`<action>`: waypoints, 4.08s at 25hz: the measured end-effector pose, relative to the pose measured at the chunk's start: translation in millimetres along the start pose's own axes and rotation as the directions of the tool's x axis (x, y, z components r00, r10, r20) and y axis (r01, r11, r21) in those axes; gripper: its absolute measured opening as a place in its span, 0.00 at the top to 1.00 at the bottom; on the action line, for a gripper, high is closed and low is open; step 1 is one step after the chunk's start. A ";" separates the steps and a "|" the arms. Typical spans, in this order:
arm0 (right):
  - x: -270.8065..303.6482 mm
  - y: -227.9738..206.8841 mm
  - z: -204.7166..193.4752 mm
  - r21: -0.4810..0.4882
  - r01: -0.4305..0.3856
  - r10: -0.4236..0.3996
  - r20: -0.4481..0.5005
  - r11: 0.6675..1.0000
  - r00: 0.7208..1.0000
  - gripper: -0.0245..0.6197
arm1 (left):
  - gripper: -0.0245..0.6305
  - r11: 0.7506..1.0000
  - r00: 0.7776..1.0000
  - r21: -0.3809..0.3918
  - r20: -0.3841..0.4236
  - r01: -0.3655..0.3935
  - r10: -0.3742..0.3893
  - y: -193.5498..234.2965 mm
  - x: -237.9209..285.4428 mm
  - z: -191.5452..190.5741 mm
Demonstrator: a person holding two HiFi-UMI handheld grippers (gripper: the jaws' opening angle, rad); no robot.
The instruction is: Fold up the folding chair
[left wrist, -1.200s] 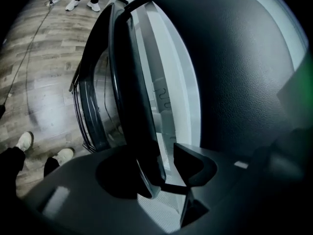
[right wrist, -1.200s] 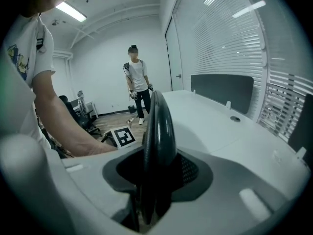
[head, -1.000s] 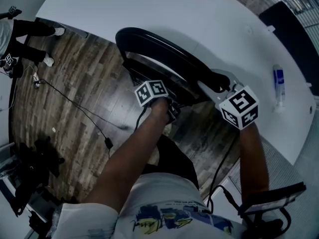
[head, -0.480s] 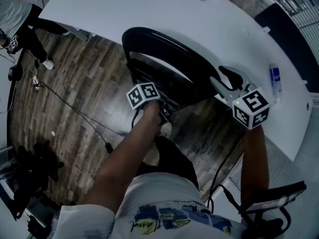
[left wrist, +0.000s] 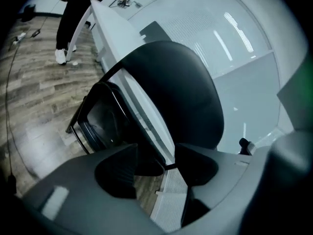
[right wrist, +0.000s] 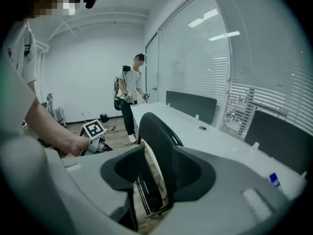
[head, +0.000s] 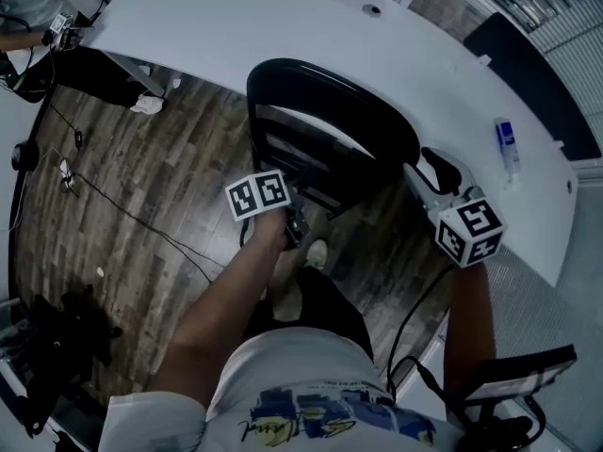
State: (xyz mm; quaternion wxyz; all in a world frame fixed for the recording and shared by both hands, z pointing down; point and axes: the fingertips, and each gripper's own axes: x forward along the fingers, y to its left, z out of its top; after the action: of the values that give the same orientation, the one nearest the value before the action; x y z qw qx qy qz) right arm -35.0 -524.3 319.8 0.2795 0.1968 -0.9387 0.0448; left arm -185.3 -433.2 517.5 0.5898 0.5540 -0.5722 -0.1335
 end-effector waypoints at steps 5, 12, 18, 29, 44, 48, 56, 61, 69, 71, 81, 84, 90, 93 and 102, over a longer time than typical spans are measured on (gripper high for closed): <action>-16.7 55.1 -13.7 0.042 0.038 -0.037 -0.011 0.998 0.999 0.71 | 0.59 0.981 0.998 0.185 -0.010 0.061 -0.060 -12.4 -50.4 4.4; -37.5 133.5 -33.7 0.130 0.091 -0.089 -0.015 0.987 0.996 0.71 | 0.62 0.890 0.993 0.441 -0.036 0.119 -0.115 -28.4 -124.2 3.3; -60.5 183.0 -40.7 0.165 0.146 -0.147 -0.009 0.975 0.989 0.71 | 0.67 0.813 0.982 0.553 -0.078 0.184 -0.170 -35.1 -177.8 -15.1; -122.1 267.5 -78.2 0.228 0.225 -0.222 -0.040 0.947 0.974 0.80 | 0.96 0.703 0.959 0.656 -0.136 0.276 -0.250 -49.9 -261.3 -63.8; -224.7 359.8 -103.6 0.183 0.228 -0.238 0.030 0.956 0.971 0.96 | 0.96 0.563 0.950 0.771 -0.185 0.298 -0.250 -72.4 -370.8 -157.9; -271.7 402.9 -117.6 0.179 0.243 -0.254 0.039 0.953 0.967 0.96 | 0.96 0.547 0.946 0.779 -0.188 0.308 -0.266 -79.7 -420.2 -202.1; -300.0 423.7 -145.6 0.217 0.227 -0.245 0.056 0.949 0.968 0.96 | 0.96 0.487 0.955 0.826 -0.203 0.285 -0.215 -77.5 -444.0 -252.0; -302.8 431.1 -151.5 0.241 0.224 -0.243 0.052 0.944 0.969 0.96 | 0.96 0.480 0.950 0.822 -0.234 0.306 -0.206 -79.1 -447.4 -258.8; -320.0 465.9 -141.0 0.212 0.265 -0.285 0.071 0.941 0.956 0.96 | 0.96 0.430 0.933 0.834 -0.256 0.345 -0.253 -85.9 -478.6 -270.9; -327.5 496.5 -132.6 0.197 0.280 -0.300 0.082 0.940 0.950 0.96 | 0.96 0.400 0.923 0.840 -0.270 0.365 -0.276 -81.1 -508.2 -278.6; -298.8 586.5 -90.1 0.177 0.293 -0.310 0.076 0.939 0.948 0.96 | 0.96 0.377 0.894 0.819 -0.336 0.432 -0.296 -32.6 -580.3 -257.1; -289.5 627.9 -80.3 0.166 0.316 -0.330 0.066 0.934 0.942 0.96 | 0.96 0.363 0.883 0.814 -0.352 0.453 -0.311 -7.6 -611.9 -249.3; -271.4 694.5 -67.4 0.155 0.357 -0.369 0.054 0.921 0.928 0.96 | 0.96 0.331 0.862 0.809 -0.380 0.486 -0.334 32.8 -661.2 -237.0; -269.9 696.6 -71.4 0.164 0.344 -0.357 0.052 0.924 0.933 0.96 | 0.96 0.341 0.867 0.809 -0.377 0.479 -0.325 37.2 -659.9 -239.1; -267.9 703.2 -77.9 0.161 0.343 -0.353 0.039 0.925 0.935 0.96 | 0.96 0.346 0.882 0.821 -0.359 0.454 -0.305 45.4 -670.8 -233.4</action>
State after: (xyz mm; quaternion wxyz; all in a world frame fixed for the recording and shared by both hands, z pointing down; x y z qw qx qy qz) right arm -67.6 229.0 258.2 0.2354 0.3823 -0.8916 0.0590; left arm -222.4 230.6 263.3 0.2023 0.9034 -0.3668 0.0922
